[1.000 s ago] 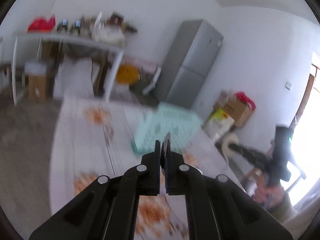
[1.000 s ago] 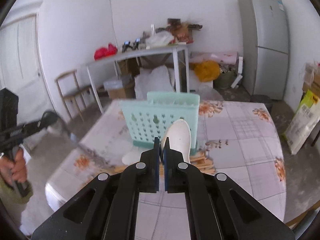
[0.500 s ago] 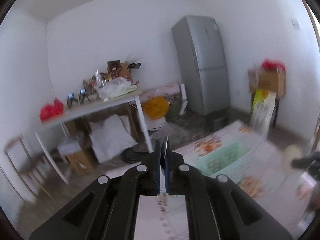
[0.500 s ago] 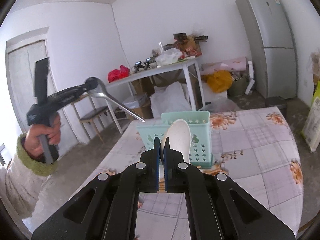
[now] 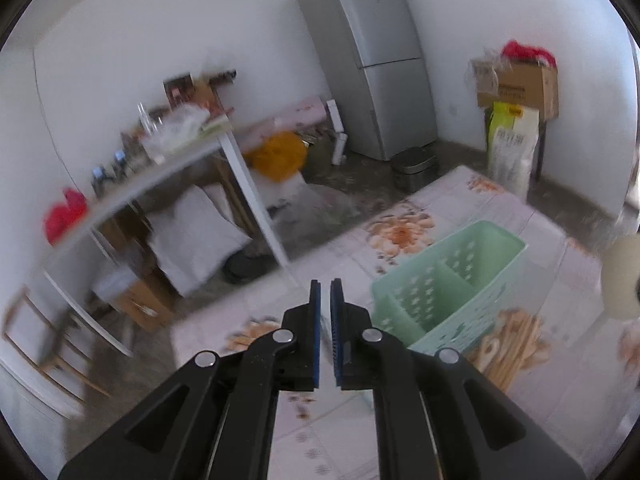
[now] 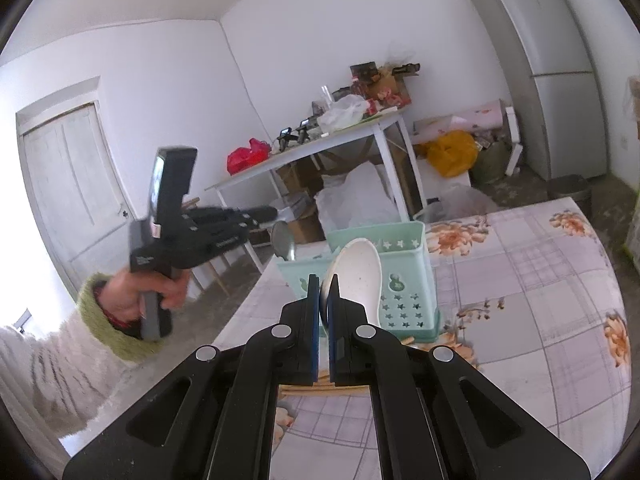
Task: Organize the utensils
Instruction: 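Lower the white ladle into the green holder and open the right tool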
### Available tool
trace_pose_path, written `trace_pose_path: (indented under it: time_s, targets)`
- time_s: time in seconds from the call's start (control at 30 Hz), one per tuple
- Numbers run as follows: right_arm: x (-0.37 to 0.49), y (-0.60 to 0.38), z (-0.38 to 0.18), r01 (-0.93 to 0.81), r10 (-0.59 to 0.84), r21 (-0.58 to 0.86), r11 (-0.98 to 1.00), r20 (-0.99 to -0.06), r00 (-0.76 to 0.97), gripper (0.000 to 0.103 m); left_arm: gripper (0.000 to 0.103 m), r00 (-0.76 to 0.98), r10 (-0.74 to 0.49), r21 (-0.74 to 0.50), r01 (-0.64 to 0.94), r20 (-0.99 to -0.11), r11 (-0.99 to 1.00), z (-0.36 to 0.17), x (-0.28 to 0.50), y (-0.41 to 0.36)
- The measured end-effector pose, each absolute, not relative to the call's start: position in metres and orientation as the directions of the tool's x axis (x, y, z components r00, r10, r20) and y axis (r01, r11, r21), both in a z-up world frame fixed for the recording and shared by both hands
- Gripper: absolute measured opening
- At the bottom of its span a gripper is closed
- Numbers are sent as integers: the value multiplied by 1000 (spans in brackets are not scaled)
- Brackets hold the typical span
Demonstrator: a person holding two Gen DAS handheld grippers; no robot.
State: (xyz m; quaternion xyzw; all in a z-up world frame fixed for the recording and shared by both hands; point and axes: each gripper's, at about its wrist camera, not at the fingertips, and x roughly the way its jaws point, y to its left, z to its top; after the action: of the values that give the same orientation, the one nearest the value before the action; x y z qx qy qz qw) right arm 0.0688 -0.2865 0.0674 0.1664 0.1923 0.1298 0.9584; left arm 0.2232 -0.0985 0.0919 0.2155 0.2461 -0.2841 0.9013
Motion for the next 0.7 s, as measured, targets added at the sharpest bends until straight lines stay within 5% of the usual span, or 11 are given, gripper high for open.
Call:
trace_pose_path:
  time_s: [0.13,0.33,0.7]
  targets:
    - [68,-292,76,-200,328,385,901,-302,895,2,29,654,-500,64,640,-567,766,90,232,-85]
    - [73,-301,111,-276,390,418,865,-216,895,2,52,659,-604,-113,628,-449,770,101,215,-42]
    - [116,-301,164,-389,466,403,828,-111,878,2,65,687,-615,-245,567,-387,787,81,159,44]
